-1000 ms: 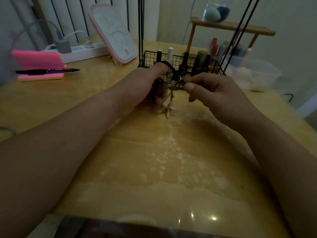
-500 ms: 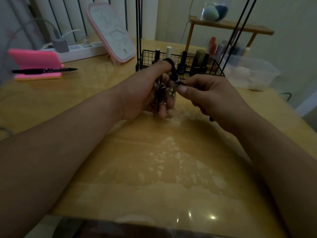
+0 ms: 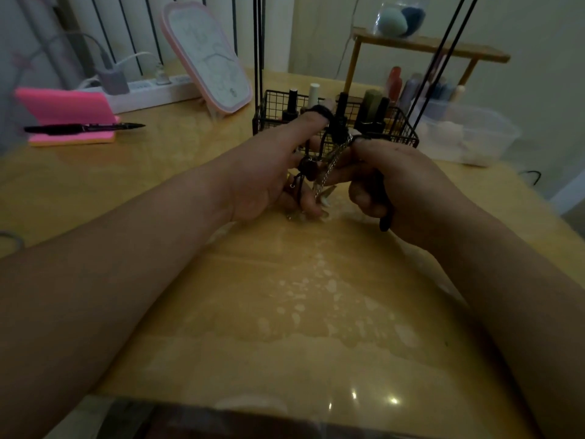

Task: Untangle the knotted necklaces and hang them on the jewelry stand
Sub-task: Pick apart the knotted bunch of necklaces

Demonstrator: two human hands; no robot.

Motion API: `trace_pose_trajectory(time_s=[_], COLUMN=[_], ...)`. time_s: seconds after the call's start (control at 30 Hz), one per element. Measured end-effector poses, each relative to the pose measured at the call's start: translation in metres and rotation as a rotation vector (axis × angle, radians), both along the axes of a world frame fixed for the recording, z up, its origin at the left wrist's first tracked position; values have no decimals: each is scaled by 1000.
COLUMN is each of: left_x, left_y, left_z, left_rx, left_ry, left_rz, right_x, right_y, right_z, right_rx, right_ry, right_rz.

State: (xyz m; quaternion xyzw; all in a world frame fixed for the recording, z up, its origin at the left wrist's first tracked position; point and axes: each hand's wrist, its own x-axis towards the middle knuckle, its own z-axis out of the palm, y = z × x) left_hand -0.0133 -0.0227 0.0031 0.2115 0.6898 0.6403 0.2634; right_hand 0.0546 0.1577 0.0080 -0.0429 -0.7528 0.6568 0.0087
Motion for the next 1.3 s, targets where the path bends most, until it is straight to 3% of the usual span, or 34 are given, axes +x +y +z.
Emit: trace_pose_trajectory(time_s=[0.23,0.4,0.53,0.7,0.8,1.03,1.3], left_x=[-2,-6,-7,-3,0,-14,-18], left_y=[0,-3,-6,-5,-3,-10,-8], left_z=[-2,-3,-2,-3,-4,-6,-9], left_rx=[51,122,80,-170,-182,-65,24], left_ry=[-96,-14,15,310,394,306,212], left_rz=[6,109,39,-89,-94,-35,-3], right_x=[-1,-2,-2,-1,-1,-3,-2], right_y=[1,8,11,11,14,27,30], right_z=[-1,-1,0,1,2,5,1], right_rx=[-95,-173,-171,-98,-87,61,163], right_ry=[-19,-66,-48,-1,22,53,9], right_rz=[88,79,92,175,195,84,327])
